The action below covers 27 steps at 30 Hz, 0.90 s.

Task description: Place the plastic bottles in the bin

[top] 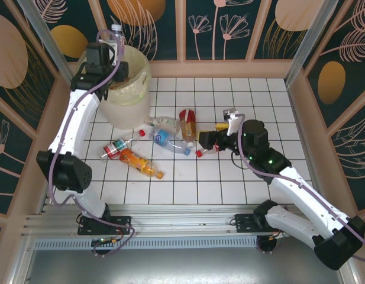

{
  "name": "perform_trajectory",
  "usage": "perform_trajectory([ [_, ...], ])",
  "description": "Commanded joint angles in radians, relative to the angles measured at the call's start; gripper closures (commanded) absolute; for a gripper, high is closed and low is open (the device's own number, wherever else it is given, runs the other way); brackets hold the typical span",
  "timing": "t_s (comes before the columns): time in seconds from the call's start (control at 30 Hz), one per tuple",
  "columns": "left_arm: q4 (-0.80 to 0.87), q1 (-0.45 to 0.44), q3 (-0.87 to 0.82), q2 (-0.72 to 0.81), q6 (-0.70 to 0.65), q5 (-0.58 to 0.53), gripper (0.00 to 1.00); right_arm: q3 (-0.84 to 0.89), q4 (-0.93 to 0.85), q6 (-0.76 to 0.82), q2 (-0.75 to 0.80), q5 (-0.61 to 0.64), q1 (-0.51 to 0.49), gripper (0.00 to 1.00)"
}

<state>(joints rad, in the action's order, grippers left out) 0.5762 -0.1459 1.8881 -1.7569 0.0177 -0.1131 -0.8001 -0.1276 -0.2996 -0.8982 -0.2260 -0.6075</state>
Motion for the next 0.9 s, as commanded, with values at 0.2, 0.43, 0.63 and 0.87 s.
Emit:
perform_trajectory([
  [0.2,0.089,0.043,0.073,-0.091,-0.052,0.112,0.42,0.012,-0.029,0.008,0.021,0.037,0.020,0.03],
  [0.43,0.095,0.043,0.072,-0.095,-0.050,0.163,0.34,0.019,-0.020,-0.001,0.014,0.033,0.026,0.03],
  [0.63,0.097,0.043,0.071,-0.091,-0.032,0.174,0.31,0.027,-0.015,-0.015,0.016,0.033,0.026,0.03],
  [0.87,0.053,0.043,0.055,-0.026,0.024,0.207,0.21,0.032,-0.047,-0.068,0.014,0.137,0.029,0.04],
])
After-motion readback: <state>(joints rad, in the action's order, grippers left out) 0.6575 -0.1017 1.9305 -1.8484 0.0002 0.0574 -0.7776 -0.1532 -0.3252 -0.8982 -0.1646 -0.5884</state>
